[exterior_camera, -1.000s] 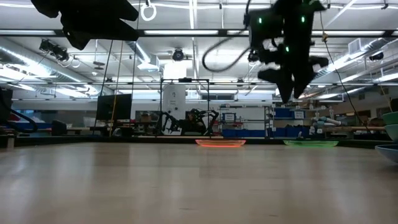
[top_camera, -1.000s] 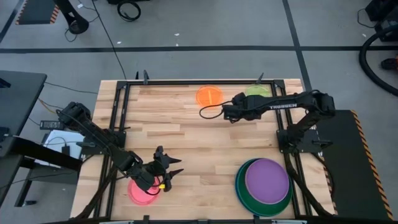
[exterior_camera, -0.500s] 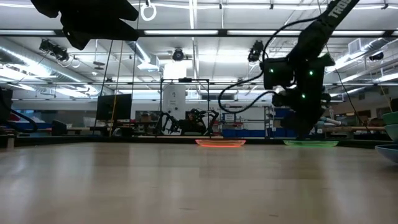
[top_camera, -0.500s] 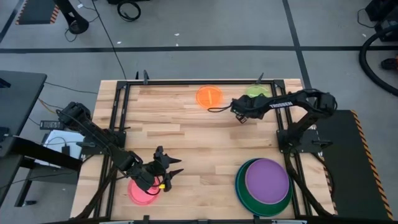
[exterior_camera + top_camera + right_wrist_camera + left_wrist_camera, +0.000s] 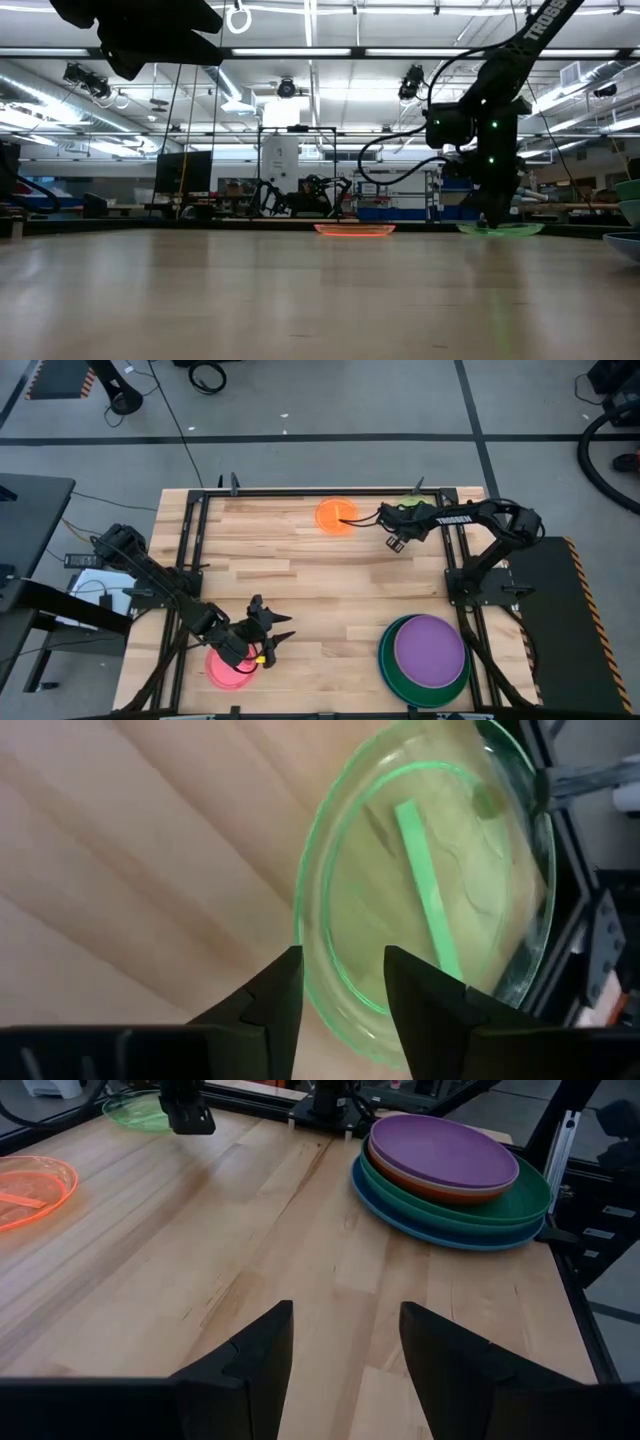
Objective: Stack plastic plates
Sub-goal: Stack the light green plate on top of the purple plate
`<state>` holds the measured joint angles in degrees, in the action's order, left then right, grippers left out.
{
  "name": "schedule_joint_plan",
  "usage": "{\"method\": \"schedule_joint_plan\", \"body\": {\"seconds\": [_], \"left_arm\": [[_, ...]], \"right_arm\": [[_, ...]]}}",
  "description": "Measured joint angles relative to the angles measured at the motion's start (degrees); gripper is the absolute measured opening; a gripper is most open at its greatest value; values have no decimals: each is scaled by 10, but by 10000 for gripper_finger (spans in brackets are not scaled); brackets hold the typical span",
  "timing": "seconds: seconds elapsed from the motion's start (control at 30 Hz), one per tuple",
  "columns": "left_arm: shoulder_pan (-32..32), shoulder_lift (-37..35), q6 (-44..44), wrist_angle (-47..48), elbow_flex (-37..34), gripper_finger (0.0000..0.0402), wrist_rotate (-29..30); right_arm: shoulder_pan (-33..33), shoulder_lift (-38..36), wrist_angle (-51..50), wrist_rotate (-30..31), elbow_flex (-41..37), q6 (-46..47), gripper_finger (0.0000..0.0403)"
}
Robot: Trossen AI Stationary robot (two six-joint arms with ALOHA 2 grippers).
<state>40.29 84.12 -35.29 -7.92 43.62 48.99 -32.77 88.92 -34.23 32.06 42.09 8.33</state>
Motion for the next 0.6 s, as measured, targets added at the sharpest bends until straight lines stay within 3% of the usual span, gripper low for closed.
{"method": "schedule_joint_plan", "body": {"seconds": [0.33,0.6], "left_arm": [[0,0,0,-7,0,190,0],[0,0,0,-13,0,190,0]], "right_arm": [[13,0,-3,-8,0,-8,151],[-14,0,21,-22,-9,-10,145]]}}
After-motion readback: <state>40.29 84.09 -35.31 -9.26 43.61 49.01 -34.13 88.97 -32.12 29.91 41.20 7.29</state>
